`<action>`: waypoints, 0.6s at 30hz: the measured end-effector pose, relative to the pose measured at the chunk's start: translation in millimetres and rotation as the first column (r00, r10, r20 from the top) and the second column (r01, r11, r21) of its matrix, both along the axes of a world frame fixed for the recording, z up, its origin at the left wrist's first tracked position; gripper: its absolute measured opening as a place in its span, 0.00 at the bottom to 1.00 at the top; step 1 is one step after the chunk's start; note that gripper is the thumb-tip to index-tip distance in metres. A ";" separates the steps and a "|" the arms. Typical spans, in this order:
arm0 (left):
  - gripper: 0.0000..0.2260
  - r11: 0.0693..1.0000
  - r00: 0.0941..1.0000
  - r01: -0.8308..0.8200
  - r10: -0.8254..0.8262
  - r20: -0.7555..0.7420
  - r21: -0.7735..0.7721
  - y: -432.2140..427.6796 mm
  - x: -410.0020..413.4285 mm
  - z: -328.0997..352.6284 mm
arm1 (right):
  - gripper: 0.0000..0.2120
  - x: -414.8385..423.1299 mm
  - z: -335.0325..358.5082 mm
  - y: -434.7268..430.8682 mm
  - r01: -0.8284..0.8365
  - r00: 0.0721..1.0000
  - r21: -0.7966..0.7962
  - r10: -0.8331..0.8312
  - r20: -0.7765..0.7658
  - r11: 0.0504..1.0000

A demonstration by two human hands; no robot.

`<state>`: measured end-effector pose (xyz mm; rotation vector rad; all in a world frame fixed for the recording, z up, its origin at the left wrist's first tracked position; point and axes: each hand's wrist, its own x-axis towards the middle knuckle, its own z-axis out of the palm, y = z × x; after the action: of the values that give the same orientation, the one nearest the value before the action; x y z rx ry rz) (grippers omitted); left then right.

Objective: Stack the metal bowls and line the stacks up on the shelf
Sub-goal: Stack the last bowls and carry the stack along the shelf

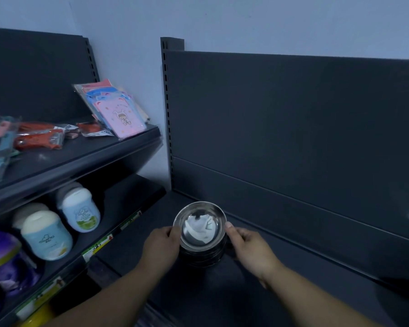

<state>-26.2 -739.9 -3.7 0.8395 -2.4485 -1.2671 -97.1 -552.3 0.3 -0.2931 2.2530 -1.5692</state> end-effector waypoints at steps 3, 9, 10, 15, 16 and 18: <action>0.20 0.998 0.998 0.067 -0.067 -0.013 0.000 -0.9 1.2 1.0 | 0.19 0.0 -1.8 2.4 -0.017 0.999 0.012 0.016 0.029 1.000; 0.29 0.904 0.952 0.297 -0.307 -0.018 0.307 -7.8 18.0 -10.8 | 0.30 2.5 -3.6 3.1 -0.131 0.990 -0.055 0.134 0.048 0.990; 0.34 0.888 0.940 0.335 -0.340 -0.041 0.316 -9.1 19.1 -13.3 | 0.34 2.4 -4.3 3.7 -0.172 0.984 -0.051 0.175 0.042 0.984; 0.59 0.863 0.909 0.410 -0.411 -0.061 0.295 -14.0 13.3 -22.7 | 0.48 6.2 -11.2 2.6 -0.251 0.967 -0.047 0.253 0.028 0.967; 0.59 0.854 0.902 0.429 -0.424 -0.085 0.296 -14.0 12.6 -22.8 | 0.48 7.9 -13.2 2.9 -0.240 0.970 -0.072 0.242 0.033 0.968; 0.56 0.833 0.880 0.475 -0.456 -0.135 0.285 -12.5 11.3 -23.4 | 0.44 15.3 -9.3 5.7 -0.188 0.979 -0.118 0.196 0.060 0.975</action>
<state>-14.9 -752.4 -27.0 0.2468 -2.5286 -1.8537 -81.8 -546.5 -9.0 -0.4642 2.0205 -1.5797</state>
